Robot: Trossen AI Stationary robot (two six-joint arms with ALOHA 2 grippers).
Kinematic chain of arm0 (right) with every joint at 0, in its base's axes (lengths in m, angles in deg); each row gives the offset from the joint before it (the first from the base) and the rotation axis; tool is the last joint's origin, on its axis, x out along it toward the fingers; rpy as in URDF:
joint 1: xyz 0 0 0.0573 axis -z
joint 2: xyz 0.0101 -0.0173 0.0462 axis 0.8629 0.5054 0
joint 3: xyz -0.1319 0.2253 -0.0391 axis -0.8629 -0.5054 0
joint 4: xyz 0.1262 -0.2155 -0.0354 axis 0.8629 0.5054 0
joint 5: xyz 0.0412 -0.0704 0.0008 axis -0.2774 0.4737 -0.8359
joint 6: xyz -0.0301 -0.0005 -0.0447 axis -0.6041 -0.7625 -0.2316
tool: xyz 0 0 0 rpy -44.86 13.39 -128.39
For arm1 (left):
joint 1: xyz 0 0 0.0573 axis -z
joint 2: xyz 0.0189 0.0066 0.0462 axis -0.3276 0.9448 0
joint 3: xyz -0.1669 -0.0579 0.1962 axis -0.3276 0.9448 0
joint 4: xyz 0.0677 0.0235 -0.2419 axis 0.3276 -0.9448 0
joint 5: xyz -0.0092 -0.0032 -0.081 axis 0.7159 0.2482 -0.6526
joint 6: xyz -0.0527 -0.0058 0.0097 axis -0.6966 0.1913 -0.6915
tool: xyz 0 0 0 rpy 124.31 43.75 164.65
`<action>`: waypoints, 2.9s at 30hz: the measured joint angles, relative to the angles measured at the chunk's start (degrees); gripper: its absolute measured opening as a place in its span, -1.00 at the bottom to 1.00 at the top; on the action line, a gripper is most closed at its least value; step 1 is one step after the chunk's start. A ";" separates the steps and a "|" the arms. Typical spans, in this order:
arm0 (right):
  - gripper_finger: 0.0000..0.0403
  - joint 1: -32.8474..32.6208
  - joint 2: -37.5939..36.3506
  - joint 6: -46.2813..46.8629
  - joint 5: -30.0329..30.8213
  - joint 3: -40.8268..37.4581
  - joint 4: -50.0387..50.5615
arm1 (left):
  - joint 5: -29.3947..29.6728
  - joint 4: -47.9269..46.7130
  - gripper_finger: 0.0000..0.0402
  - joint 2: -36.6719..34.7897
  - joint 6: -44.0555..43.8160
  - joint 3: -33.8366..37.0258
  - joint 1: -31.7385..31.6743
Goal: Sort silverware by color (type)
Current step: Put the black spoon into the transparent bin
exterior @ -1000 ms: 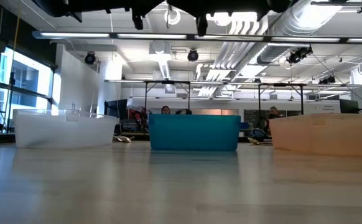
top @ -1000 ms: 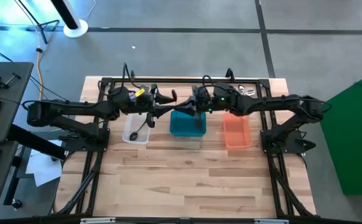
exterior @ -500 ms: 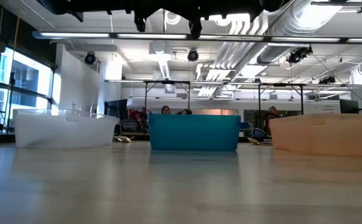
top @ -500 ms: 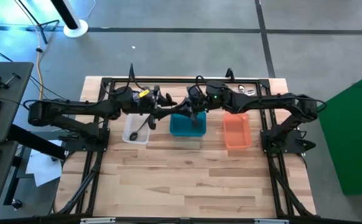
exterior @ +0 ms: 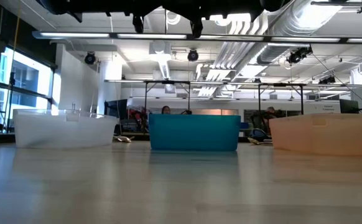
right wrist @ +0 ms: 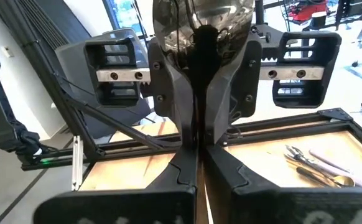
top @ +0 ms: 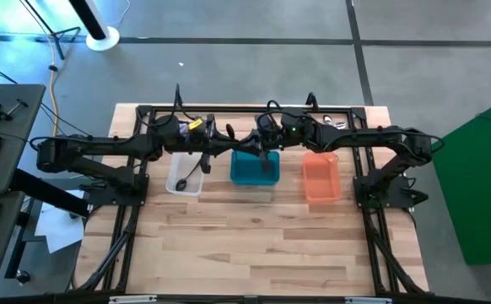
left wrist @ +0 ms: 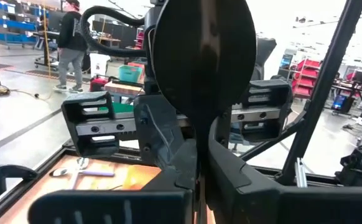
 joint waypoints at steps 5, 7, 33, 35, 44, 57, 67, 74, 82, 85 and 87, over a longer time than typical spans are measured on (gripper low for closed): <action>-0.96 -0.02 0.01 0.01 -0.01 0.00 0.03 | -0.02 -0.07 -0.97 0.00 0.28 0.00 -0.09; -0.91 -0.02 -0.01 0.04 -0.27 0.00 0.24 | -0.02 -0.12 -0.97 0.00 0.40 0.00 -0.12; -0.01 5.99 -20.06 -10.06 5.12 -0.11 35.17 | -2.18 -15.66 -1.00 -14.90 -0.37 3.37 -3.02; -0.01 5.97 -22.17 -10.85 7.60 -0.11 38.55 | -1.40 -15.41 -1.00 -16.97 -1.35 5.49 -2.60; -0.01 5.90 -35.93 -3.28 12.45 -13.58 32.52 | 1.55 -13.67 -1.00 -24.73 -2.44 11.12 -1.47; -0.01 3.28 -40.07 -1.26 12.77 -28.33 3.64 | 1.70 -13.79 -1.00 -27.63 0.87 11.13 -1.60; -0.63 3.28 -38.34 -1.03 10.12 -28.33 2.29 | 1.68 -15.54 -1.00 -27.61 0.48 11.13 -1.60; -0.90 3.28 -38.36 -0.92 7.60 -28.33 2.32 | 1.66 -15.50 -1.00 -27.61 0.46 11.13 -1.60; -0.98 3.28 -38.36 -1.01 7.56 -28.33 2.32 | 1.64 -15.48 -1.00 -27.61 0.44 11.13 -1.60; -0.99 3.28 -38.36 -1.02 7.56 -28.33 2.32 | 1.63 -15.47 -1.00 -27.61 0.45 11.13 -1.60; -1.00 3.28 -38.36 -1.02 7.54 -28.33 2.34 | 1.62 -15.47 -1.00 -27.61 0.44 11.13 -1.60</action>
